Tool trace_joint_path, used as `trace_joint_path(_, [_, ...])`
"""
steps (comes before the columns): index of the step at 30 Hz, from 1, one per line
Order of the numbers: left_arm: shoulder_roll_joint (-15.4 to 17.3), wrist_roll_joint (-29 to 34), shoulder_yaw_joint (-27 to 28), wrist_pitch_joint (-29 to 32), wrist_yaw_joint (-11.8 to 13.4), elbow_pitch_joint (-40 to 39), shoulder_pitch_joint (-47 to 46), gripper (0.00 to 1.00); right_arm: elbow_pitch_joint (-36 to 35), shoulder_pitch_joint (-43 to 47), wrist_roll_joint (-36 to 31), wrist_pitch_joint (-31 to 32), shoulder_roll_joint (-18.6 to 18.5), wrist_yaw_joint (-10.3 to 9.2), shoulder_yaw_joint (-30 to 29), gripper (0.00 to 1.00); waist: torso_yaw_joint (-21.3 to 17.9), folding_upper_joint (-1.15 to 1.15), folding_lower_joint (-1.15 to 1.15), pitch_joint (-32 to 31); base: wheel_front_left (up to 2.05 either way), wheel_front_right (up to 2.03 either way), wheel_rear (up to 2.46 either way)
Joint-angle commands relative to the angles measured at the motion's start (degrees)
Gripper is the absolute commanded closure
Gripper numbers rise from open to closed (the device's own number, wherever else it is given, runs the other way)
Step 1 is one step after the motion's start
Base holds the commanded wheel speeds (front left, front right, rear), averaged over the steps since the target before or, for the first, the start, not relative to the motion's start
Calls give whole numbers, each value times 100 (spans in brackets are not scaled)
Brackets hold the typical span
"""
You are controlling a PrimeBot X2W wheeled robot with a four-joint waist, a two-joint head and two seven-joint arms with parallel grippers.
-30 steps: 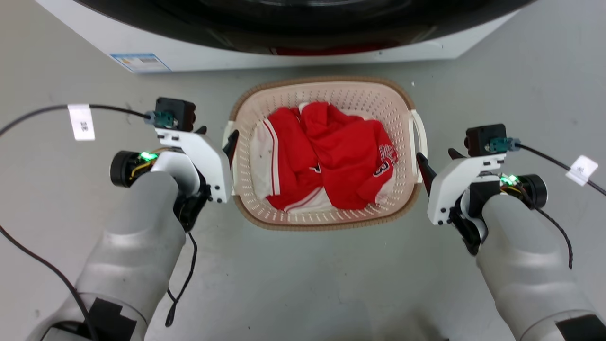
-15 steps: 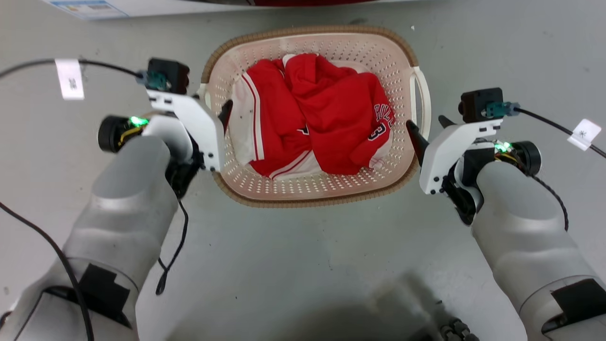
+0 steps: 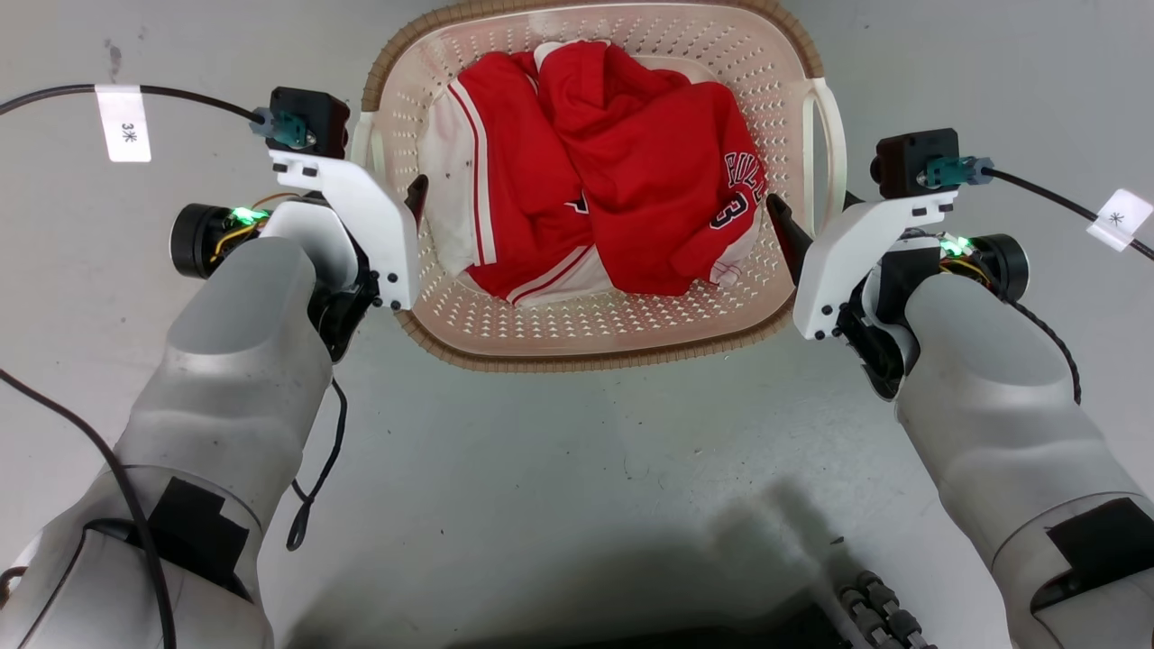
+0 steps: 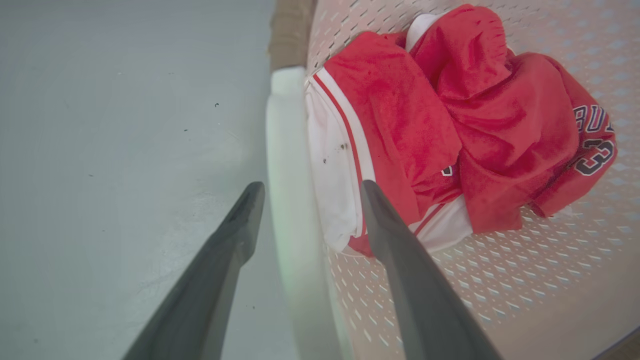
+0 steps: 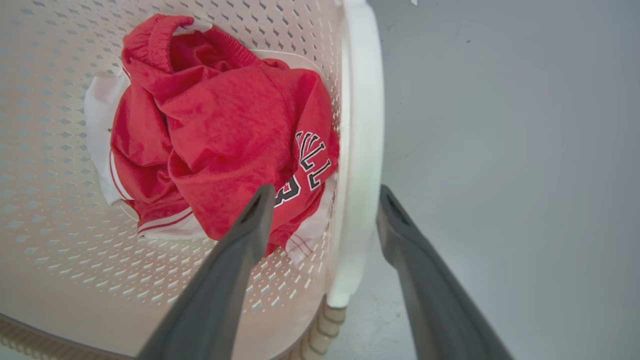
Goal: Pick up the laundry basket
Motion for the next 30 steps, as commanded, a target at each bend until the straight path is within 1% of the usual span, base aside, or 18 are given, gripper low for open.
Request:
trace_joint_path(1, [-34,-59,-39,-1,3,24,-86,0,30,-89,92,-3,4,-4,67,0,9,0,-1,42,0,0,0])
trace_joint_path(2, [-45,-77,-60,9,3,31,-100,0,32,-88,146,36,5,-4,109,8,16,0,-1,53,0,0,0])
trace_joint_path(3, [-45,-104,-70,4,3,42,-120,0,32,-99,192,53,5,-4,149,61,18,0,-1,64,0,0,0])
trace_joint_path(4, [-62,-142,-91,48,2,44,-122,58,12,-102,266,73,4,-4,186,100,18,0,-1,76,0,0,0])
trace_joint_path(5, [-76,-185,-98,83,2,53,-122,100,-6,-100,319,90,4,-3,229,100,17,0,-1,86,0,0,0])
trace_joint_path(12, [-140,-305,-224,117,-13,44,-127,100,-2,-99,520,63,19,4,474,100,25,0,-1,35,0,0,0])
trace_joint_path(18, [-202,-478,-344,225,-21,35,-9,100,16,-8,730,199,36,5,687,100,45,0,-1,-201,0,0,0])
trace_joint_path(23, [-271,-681,-449,497,-32,-10,134,100,-141,149,1013,621,65,13,994,100,73,0,-1,-592,0,0,0])
trace_joint_path(30, [-356,-1086,-534,1101,-38,-31,423,100,-367,389,1551,1593,108,34,1422,100,111,0,-1,-1339,0,0,0])
